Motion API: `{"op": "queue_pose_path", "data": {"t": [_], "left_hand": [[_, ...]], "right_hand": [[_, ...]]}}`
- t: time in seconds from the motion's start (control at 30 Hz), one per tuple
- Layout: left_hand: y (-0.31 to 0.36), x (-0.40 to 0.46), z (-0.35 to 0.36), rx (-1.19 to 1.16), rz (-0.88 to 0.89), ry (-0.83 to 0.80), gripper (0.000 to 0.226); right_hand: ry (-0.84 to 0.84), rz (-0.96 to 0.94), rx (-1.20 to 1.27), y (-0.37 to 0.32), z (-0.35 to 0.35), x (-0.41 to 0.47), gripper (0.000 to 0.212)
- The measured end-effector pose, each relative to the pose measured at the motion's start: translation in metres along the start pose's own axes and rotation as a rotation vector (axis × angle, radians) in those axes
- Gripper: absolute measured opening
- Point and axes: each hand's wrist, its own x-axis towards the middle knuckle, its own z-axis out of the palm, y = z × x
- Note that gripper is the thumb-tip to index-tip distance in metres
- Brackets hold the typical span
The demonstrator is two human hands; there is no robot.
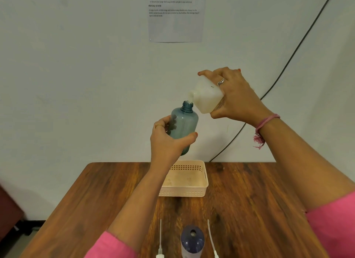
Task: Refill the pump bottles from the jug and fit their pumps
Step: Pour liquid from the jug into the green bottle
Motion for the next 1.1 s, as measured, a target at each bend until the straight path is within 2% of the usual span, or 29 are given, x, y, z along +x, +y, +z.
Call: {"op": "queue_pose_path", "data": {"t": [1.1], "left_hand": [[-0.0067, 0.0038, -0.0069, -0.019, -0.006, 0.013, 0.076]], "right_hand": [[-0.012, -0.070, -0.056, 0.0015, 0.0089, 0.0073, 0.100]]}}
